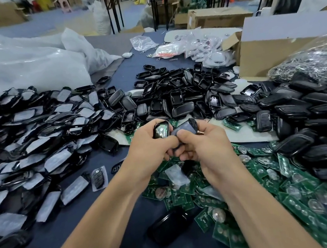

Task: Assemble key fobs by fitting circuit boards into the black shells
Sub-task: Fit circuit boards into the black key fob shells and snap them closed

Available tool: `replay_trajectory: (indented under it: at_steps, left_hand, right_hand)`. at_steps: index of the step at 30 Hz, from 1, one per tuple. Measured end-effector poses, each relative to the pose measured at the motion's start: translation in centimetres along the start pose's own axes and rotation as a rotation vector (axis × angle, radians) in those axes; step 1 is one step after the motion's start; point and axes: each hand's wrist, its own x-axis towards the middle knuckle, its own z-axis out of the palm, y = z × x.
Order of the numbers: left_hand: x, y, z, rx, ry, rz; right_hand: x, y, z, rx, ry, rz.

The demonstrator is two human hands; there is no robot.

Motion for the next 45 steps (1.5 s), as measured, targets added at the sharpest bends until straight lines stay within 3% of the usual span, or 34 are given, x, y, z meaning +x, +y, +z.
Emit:
replay_trajectory:
  at_steps: [7,14,20,22,27,30,40,43,45]
  left_hand:
    - [0.8,-0.1,-1.1,0.209,0.214,0.259]
    - [-0.2,0.3,-1.1,0.321,0.339,0.482]
    - [-0.5,0.0,0.4,0.329,0.470,0.333]
    - [0.1,-0.2,0.3,0.282,0.406,0.214]
    - [0.7,0.1,-0.8,-0.282,0.083,-0.021]
    - [0.8,0.0,-1.2,-0.400,0.011,-0.074]
    - [0.9,0.1,-0.9,-0.280,0.167,-0.022]
    - [0.8,0.2,-1.2,-0.247,0.145,-0.020]
    - [0.7,0.1,-1.4,-0.222,0.093,-0.013]
  right_hand:
    - [0.0,-0.7,0.0,0.112,0.000,0.116]
    - [0.1,-0.7,-1.0,0.032,-0.152,0.133]
    - [0.1,-0.2,-0.9,-0.017,-0.041,-0.016]
    - [0.1,0.1,-0.9,-0.109,0.017,-0.087]
    - [0.2,0.3,-1.0,-0.326,0.164,-0.205]
    - [0.2,0.1,-1.0,-0.401,0.206,-0.246]
    - [-1.9,-0.1,1.4,-0.903,0.258,-0.469]
    - [-2.0,0.2,1.6,-0.926,0.217,-0.450]
    - [-1.7,0.4,1.2,-0.820,0.201,-0.386]
